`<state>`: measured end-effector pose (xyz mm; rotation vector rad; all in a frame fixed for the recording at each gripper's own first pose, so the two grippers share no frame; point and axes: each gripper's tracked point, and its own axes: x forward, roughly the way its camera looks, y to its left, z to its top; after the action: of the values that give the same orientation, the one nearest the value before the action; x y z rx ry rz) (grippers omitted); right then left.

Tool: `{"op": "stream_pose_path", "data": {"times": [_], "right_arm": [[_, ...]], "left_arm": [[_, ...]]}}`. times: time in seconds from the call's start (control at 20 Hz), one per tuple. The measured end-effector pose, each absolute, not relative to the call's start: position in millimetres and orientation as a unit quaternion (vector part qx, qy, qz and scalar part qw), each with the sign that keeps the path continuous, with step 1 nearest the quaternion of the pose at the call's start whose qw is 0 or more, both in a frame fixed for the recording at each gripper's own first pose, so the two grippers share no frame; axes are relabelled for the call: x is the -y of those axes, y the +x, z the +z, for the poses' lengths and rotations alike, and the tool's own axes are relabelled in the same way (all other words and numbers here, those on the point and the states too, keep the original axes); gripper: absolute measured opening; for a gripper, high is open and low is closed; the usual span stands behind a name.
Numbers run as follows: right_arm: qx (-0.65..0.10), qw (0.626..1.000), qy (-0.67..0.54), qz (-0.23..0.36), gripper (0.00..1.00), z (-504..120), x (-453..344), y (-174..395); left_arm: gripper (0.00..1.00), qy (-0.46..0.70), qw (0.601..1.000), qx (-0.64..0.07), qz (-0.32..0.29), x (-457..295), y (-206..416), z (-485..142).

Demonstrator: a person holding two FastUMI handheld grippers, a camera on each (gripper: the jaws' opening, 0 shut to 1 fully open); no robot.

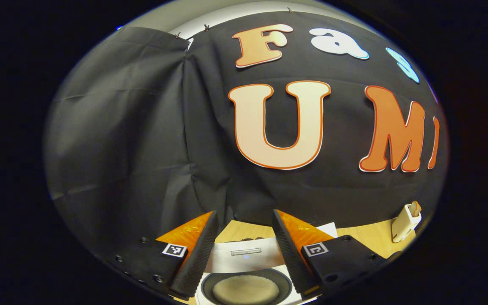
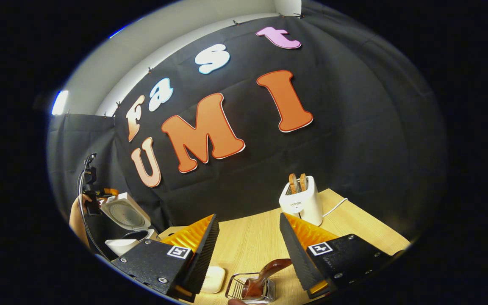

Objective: Close the left gripper, press the button to open the rice cooker; take a wooden spoon from the chopstick holder with the right hand, scoop a spoonful of rice and pour it into the rice cooker, then put the wooden spoon back into the chopstick holder.

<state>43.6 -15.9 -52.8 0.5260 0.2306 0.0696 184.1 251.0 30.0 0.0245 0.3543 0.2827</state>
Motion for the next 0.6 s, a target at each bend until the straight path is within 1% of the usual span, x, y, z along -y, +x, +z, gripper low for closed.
{"op": "stream_pose_path", "data": {"times": [0.05, 0.2, 0.35, 0.45, 0.5, 0.6], "right_arm": [[-0.108, 0.958, 0.264, 0.034, 0.85, -51.2, 16.0, 43.8], [-0.093, 0.953, 0.286, 0.042, 0.85, -47.0, 14.7, 44.0], [-0.088, 0.956, 0.278, 0.038, 0.85, -48.0, 16.1, 44.8], [-0.083, 0.962, 0.257, 0.031, 0.85, -47.7, 16.9, 45.1], [-0.081, 0.965, 0.249, 0.030, 0.85, -46.9, 15.3, 46.4], [-0.081, 0.966, 0.244, 0.034, 0.85, -44.9, 10.1, 46.7]], "left_arm": [[0.83, 0.011, 0.974, -0.178, 0.139, -248.4, 177.7, 27.1], [0.83, 0.004, 0.971, -0.198, 0.136, -242.2, 157.3, 8.1], [0.87, -0.005, 0.967, -0.218, 0.135, -239.8, 138.5, -11.4], [0.85, -0.012, 0.967, -0.222, 0.127, -234.6, 128.2, -19.7], [0.88, -0.010, 0.967, -0.227, 0.120, -231.1, 122.2, -25.2], [0.89, -0.002, 0.964, -0.242, 0.113, -228.7, 113.5, -39.3]]}}
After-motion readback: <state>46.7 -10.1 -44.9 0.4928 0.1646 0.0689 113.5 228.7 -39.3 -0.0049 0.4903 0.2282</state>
